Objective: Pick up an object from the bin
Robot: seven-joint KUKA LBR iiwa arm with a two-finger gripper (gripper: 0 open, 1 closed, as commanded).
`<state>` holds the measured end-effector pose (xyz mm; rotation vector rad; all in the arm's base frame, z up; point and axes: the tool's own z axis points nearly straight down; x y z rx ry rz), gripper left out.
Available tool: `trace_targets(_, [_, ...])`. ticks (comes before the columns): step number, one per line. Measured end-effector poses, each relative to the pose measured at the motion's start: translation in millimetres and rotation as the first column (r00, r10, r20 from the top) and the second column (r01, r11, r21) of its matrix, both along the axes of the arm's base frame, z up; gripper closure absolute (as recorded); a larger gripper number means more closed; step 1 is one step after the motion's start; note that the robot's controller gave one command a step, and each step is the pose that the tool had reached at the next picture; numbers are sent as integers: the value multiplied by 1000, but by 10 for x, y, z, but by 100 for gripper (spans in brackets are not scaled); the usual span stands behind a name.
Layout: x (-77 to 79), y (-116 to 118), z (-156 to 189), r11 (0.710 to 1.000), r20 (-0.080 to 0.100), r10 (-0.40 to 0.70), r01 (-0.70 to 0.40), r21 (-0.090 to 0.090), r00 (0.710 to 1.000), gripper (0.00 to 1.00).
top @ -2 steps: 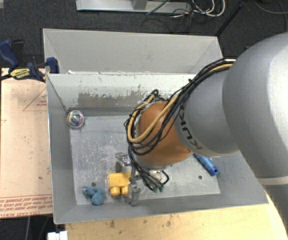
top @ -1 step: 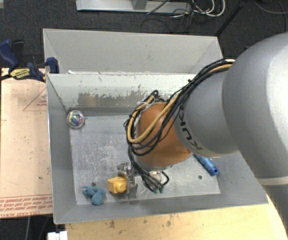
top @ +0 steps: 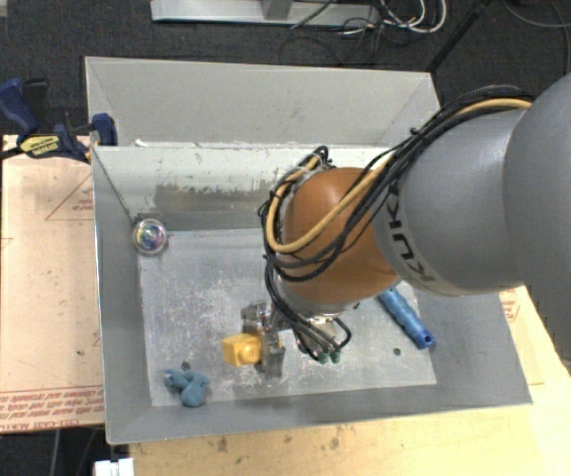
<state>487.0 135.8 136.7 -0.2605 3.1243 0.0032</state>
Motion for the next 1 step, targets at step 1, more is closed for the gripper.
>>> trace_targets(1, [18, 9, 636, 1000, 3, -1, 1, 0, 1000, 100])
